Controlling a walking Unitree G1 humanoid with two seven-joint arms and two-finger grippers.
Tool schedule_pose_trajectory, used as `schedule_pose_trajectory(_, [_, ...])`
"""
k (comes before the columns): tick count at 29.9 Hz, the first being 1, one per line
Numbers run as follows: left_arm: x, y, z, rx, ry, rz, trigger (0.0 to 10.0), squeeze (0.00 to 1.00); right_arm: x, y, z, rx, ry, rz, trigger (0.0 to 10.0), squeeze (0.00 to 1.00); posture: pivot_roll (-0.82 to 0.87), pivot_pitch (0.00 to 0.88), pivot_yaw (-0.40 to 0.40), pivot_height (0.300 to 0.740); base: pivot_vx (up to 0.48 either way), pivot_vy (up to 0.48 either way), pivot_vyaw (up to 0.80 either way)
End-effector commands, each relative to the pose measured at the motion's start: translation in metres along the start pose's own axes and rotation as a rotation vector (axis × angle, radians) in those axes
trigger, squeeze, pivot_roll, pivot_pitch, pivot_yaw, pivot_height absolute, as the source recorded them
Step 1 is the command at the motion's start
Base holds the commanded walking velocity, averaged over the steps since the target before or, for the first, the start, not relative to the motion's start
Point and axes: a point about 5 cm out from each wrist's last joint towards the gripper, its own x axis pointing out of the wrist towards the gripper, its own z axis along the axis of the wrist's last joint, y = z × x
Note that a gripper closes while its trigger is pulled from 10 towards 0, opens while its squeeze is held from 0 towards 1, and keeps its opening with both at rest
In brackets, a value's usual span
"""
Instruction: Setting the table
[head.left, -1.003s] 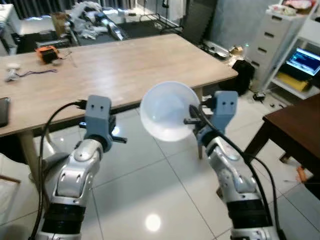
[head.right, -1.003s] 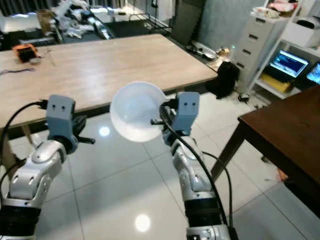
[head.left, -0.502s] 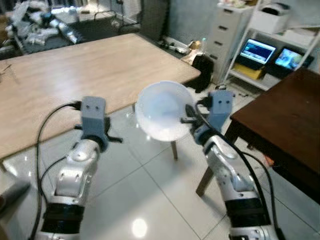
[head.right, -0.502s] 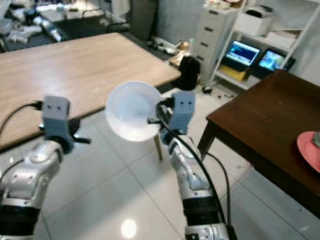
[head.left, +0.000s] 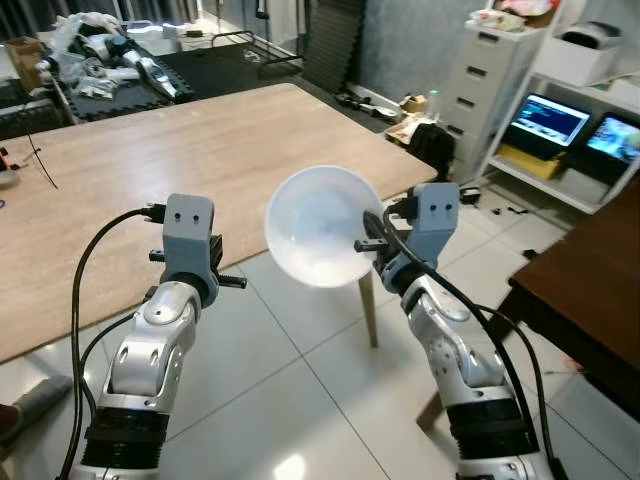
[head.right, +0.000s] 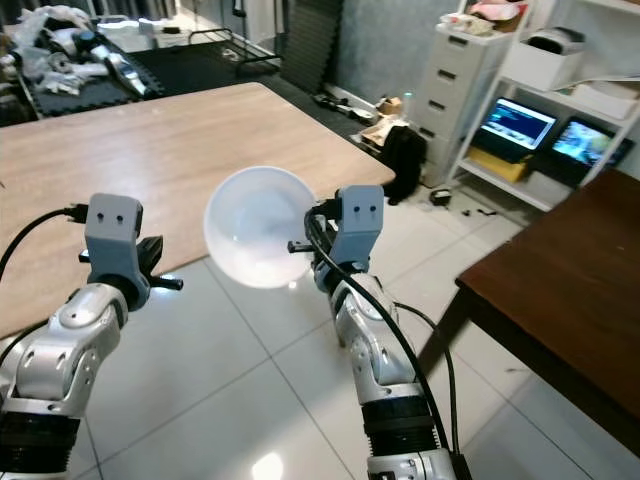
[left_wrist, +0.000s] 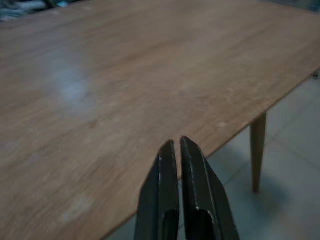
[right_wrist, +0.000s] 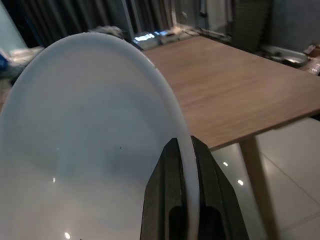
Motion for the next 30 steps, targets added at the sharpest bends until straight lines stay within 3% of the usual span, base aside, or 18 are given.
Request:
schedule_pose_trajectory(1, [-0.0012, -0.0004, -0.004, 0.005, 0.013, -0.003, 10.0, 0.0, -0.0007, -0.0002, 0.0037, -0.002, -0.018, 0.004, 10.0, 0.0, -0.02, 0.117, 0.052, 0.74, 0.461, 0.0, 0.0])
schedule_pose_trajectory(19, [-0.0014, -0.0002, -0.0029, 0.01, 0.009, -0.005, 10.0, 0.0, -0.0021, 0.0015, 0.0004, 0.01, -0.003, 0.017, 10.0, 0.0, -0.01, 0.107, 0.054, 0.74, 0.464, 0.0, 0.0])
schedule_pose_trajectory(21, [-0.0033, 0.0001, -0.0024, 0.067, -0.011, -0.016, 10.0, 0.0, -0.0028, 0.0041, -0.0023, 0.005, 0.013, 0.04, 10.0, 0.0, -0.01, 0.105, 0.055, 0.74, 0.463, 0.0, 0.0])
schedule_pose_trajectory(30, [-0.01, 0.0069, -0.0011, 0.144, -0.051, -0.004, 10.0, 0.0, -0.0033, 0.0048, -0.004, 0.001, 0.023, 0.054, 10.0, 0.0, 0.0, 0.102, 0.05, 0.74, 0.45, 0.0, 0.0])
